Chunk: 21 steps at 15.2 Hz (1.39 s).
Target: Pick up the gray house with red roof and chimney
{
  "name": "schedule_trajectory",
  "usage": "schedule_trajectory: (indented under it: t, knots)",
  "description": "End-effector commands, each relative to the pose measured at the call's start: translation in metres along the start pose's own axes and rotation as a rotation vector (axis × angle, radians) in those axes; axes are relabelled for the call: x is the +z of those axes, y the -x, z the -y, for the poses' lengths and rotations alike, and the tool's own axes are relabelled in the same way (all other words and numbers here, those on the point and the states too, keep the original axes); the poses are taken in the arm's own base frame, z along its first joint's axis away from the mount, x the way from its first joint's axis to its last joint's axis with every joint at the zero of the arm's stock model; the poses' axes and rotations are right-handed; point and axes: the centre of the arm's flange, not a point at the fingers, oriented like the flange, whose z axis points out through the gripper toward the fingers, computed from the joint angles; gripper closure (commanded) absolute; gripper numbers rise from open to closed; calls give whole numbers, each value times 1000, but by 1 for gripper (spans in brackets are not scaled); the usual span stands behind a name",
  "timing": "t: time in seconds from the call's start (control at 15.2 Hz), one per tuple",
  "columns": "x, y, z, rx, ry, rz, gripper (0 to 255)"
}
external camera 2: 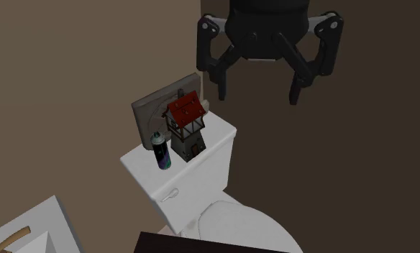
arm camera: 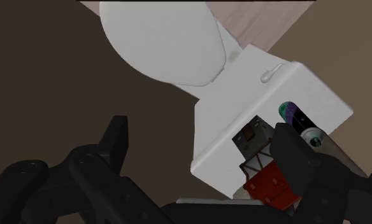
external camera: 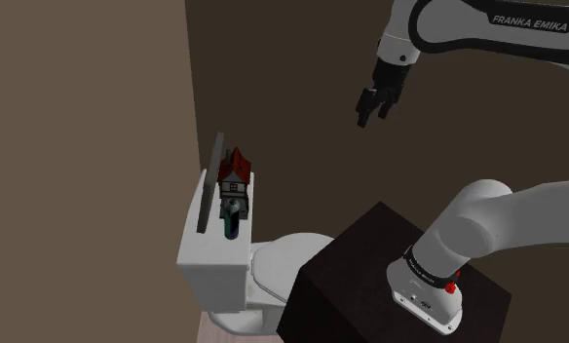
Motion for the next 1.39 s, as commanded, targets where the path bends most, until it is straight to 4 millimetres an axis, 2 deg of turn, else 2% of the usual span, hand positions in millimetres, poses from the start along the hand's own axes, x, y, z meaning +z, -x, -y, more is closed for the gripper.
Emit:
schedule_trajectory:
  t: [0.0, 0.66, 1.32]
  knots:
    - [0, 0, 0, 0, 0, 0, 0]
    - [87, -78, 11, -184, -98, -134, 0]
    - [160, -162, 45, -369, -197, -268, 0]
